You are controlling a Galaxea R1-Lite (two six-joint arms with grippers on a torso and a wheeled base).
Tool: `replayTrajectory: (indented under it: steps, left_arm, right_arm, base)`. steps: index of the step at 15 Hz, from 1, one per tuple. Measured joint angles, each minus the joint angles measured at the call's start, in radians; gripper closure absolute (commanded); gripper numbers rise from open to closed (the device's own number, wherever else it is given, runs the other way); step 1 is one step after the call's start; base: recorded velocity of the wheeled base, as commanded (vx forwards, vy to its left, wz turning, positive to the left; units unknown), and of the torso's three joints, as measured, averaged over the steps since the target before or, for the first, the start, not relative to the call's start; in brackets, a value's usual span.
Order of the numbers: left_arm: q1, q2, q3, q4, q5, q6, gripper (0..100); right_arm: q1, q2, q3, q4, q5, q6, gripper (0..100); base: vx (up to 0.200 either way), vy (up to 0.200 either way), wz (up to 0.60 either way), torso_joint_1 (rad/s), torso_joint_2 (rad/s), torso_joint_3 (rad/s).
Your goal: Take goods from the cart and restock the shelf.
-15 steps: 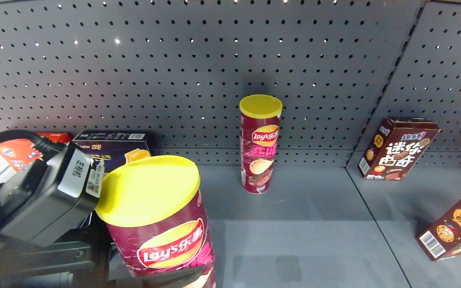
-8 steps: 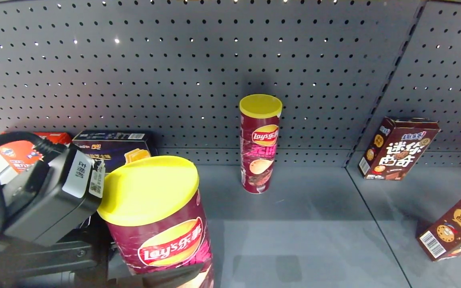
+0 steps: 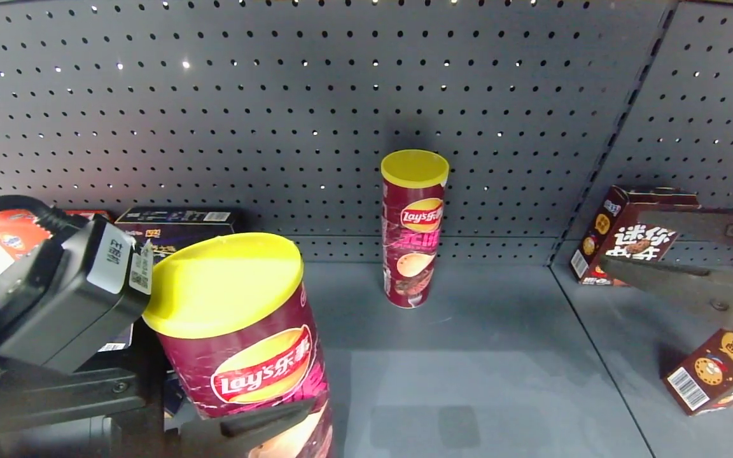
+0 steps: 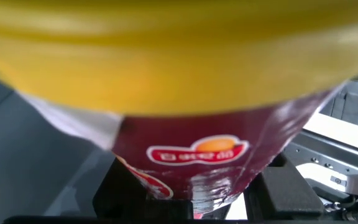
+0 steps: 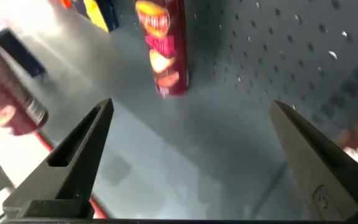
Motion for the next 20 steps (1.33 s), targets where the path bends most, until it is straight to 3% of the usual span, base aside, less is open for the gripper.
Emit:
replayTrajectory:
  steps: [7, 10, 13, 20]
  left_arm:
    - [0.01, -0.005, 0.004, 0.0, -0.004, -0.003, 100]
    - [0.032, -0.006, 0.008, 0.0, -0.032, -0.002, 100]
    - [0.063, -0.006, 0.01, 0.0, -0.064, -0.001, 100]
    - [0.096, -0.006, 0.022, 0.0, -0.076, 0.0, 100]
  right_arm:
    - [0.07, 0.16, -0.04, -0.052, -0.022, 0.0, 0]
    - [0.083, 0.214, -0.073, -0.053, -0.028, 0.0, 0]
    - [0.082, 0.28, -0.088, -0.127, -0.027, -0.004, 0]
    - [0.071, 0.429, -0.103, -0.272, -0.025, -0.004, 0]
  base:
    - [0.0, 0.0, 0.0, 0.0, 0.0, 0.0]
    - [0.0, 0.0, 0.0, 0.0, 0.0, 0.0]
    - [0.0, 0.0, 0.0, 0.0, 0.0, 0.0]
    - [0.0, 0.0, 0.0, 0.0, 0.0, 0.0]
